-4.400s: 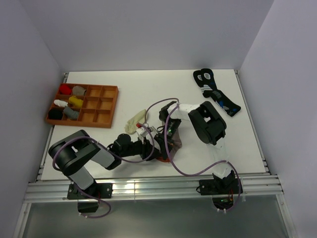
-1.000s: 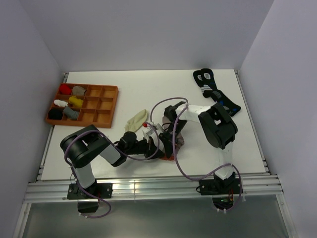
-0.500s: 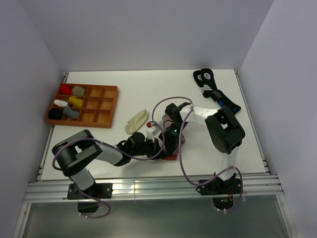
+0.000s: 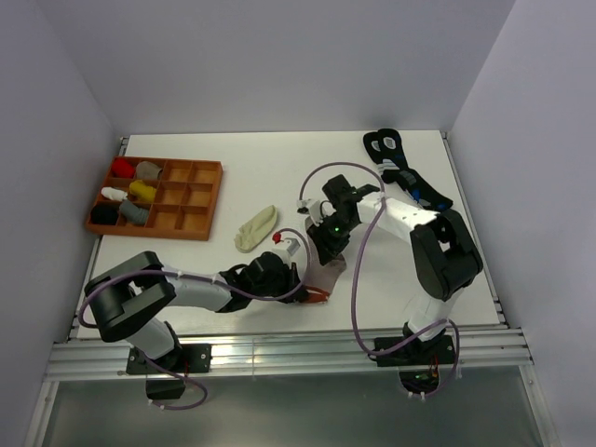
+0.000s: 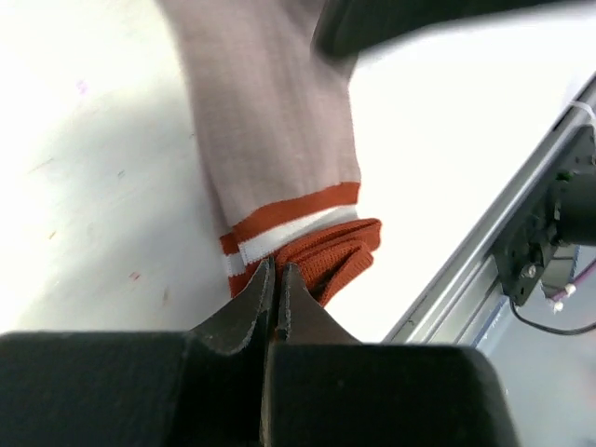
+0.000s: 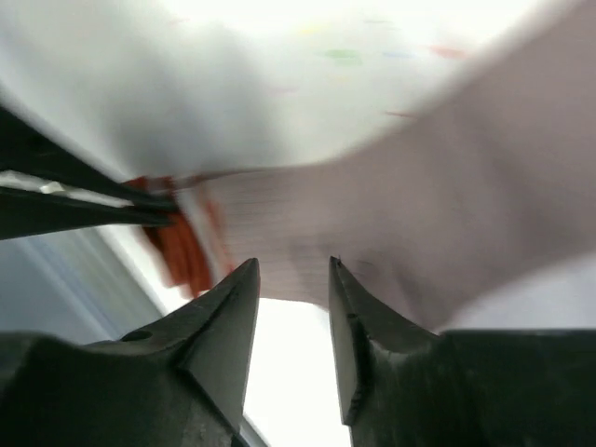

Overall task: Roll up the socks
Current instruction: Adjust the sock at the center of the board.

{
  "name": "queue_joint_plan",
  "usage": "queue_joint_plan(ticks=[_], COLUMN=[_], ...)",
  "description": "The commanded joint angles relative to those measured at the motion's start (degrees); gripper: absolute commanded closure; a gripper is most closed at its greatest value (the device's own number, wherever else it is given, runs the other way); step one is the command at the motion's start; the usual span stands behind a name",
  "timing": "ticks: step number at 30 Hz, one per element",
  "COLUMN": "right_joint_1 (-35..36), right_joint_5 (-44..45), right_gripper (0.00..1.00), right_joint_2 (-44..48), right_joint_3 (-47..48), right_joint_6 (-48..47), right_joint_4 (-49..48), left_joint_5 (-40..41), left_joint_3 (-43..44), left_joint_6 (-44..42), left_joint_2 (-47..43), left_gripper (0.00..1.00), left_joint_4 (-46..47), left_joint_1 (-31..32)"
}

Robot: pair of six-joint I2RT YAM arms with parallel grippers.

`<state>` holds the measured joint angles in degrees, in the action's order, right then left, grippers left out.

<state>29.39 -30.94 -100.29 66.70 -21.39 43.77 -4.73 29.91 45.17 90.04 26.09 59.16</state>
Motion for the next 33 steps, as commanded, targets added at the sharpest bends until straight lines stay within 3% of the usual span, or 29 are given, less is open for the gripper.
queue_joint_plan(ticks=[1,10,16,24,33], right_joint_1=[-1.0,-0.12,2.16,5.07,4.98], right_joint_5=[9.4,21.6,21.44,21.62,22.06], right_gripper=[0.61,0.69,0.72,0.74,0.75], right_joint_2=[2.65,-7.45,-15.8,-18.71,-15.9], right_joint_3=[-1.65,5.89,12.92,18.73,16.98], right_joint_6=[4.6,8.11,7.68,8.03,9.78], right_joint_4=[-5.96,-6.06,-3.7,-3.07,-4.92], left_joint_5=[3.85,4.47,6.66,7.11,2.45], left_joint_3=[0.76,3.05,4.19,8.67,13.51], left_joint_6=[3.78,3.79,3.79,2.82,5.63], left_joint_2=[-3.28,-3.91,-4.52,-2.95,6.9], left_gripper=[1.0,1.0,1.0,1.0,1.0], left_joint_4=[-3.14,-6.4,-8.42,-13.69,-16.42], left_joint_1=[0.61,2.54,3.16,3.16,1.93])
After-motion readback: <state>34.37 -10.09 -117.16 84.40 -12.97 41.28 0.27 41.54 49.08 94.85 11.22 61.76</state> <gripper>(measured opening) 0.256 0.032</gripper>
